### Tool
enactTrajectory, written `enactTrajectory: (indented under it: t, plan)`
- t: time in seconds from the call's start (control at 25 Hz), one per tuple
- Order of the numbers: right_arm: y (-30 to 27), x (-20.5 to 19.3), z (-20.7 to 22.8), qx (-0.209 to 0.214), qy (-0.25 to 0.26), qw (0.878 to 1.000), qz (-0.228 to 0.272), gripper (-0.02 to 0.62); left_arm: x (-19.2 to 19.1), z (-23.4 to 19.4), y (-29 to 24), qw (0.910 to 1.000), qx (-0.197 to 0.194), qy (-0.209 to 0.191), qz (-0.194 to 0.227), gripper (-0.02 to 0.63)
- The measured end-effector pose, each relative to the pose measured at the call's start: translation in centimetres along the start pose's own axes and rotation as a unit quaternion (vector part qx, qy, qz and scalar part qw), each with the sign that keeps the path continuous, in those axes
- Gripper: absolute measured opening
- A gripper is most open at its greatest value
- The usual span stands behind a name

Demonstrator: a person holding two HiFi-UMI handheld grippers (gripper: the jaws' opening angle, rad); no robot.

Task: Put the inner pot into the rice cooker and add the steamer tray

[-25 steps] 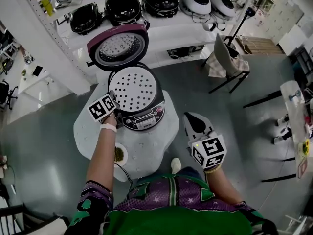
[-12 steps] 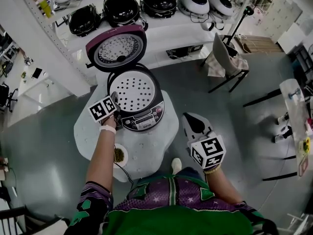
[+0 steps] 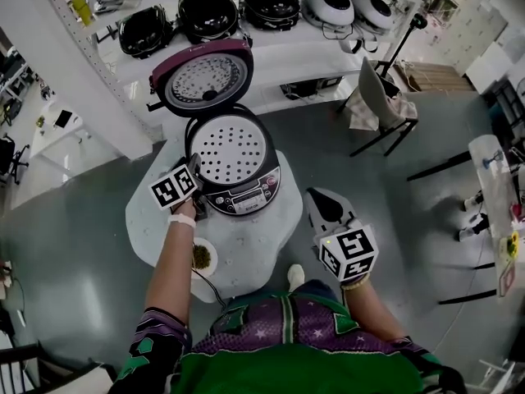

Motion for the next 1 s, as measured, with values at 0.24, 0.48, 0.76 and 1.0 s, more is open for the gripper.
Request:
enactTrajectory:
  t: [0.24, 0.48, 0.76, 1.0]
  plan:
    - [-0.2, 0.9, -1.5, -0.003, 0.000, 1.000, 0.010, 0.006, -0.6, -0.3, 3.9, 0.9997, -0.007, -0.012, 0.020, 0.172]
    - [-0.4, 1.0, -4.1, -0.009, 0.003, 1.000, 0.011, 0.006, -1.6, -1.2, 9.3, 0.9981, -0.015, -0.041, 0.044, 0.172]
    - [0.5, 0.9, -7.2, -0.033, -0.001, 0.999, 0.008, 0.006, -2.5, -3.4, 15.3, 0.9948, -0.027, -0.084, 0.052, 0.172]
    - [1.0, 0.5, -9.9, -0.059, -0.003, 0.998, 0.005, 0.006, -3.4, -7.2, 20.4, 0.9936, -0.032, -0.080, 0.073, 0.172]
Point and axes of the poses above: the fingertips, and each gripper's own axes: y backward along the fingers, z to its right, x out of its top, the point moved 5 cm from there along y, backward along the fingers, and after that the axes turned 5 degrees about -x, right-handed, at the moved point
